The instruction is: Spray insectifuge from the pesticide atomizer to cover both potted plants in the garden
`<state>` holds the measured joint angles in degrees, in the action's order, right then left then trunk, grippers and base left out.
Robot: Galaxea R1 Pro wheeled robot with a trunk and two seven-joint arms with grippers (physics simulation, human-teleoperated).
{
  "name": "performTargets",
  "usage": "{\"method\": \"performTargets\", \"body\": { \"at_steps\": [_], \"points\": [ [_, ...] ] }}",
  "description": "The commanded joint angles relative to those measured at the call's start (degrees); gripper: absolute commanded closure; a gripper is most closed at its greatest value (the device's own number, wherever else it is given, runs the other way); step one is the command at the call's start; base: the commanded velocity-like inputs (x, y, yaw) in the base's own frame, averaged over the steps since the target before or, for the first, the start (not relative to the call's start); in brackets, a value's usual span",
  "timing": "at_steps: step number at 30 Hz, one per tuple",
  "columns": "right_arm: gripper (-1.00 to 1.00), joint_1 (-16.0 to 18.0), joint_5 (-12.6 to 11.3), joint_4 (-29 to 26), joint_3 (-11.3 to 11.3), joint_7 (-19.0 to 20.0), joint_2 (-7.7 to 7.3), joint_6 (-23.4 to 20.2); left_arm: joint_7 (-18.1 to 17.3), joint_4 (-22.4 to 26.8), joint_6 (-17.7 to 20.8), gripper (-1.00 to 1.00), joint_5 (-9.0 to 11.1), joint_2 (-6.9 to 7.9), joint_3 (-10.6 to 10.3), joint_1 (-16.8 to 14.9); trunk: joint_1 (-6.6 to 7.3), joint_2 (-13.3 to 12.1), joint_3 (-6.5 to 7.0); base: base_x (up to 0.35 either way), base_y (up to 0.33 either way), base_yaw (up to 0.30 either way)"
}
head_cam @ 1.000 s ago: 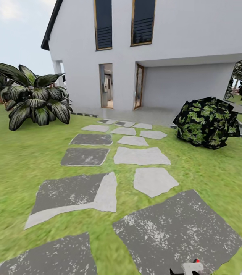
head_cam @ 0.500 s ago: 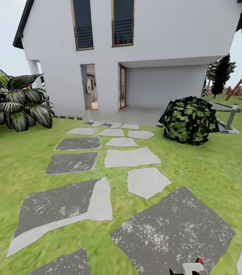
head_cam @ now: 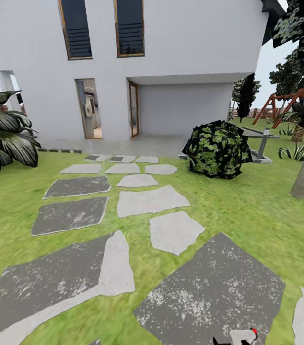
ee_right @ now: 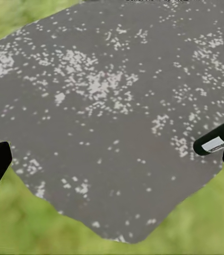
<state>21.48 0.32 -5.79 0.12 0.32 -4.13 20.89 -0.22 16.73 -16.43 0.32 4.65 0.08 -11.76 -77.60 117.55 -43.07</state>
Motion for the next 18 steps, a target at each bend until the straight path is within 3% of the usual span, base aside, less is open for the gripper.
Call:
{"method": "performTargets", "body": {
  "at_steps": [1, 18],
  "points": [
    [-1.00, 0.1, 0.0, 0.1, 0.0, 0.0, 0.00, 0.2, 0.0, 0.0, -0.2, -1.00, 0.0, 0.01, 0.0, 0.0, -0.02, 0.0, -0.06, 0.297, 0.174, -0.274],
    [-1.00, 0.1, 0.0, 0.1, 0.0, 0.0, 0.00, 0.2, 0.0, 0.0, -0.2, -1.00, 0.0, 0.01, 0.0, 0.0, -0.02, 0.0, -0.06, 0.311, 0.119, -0.274]
  ]
}}
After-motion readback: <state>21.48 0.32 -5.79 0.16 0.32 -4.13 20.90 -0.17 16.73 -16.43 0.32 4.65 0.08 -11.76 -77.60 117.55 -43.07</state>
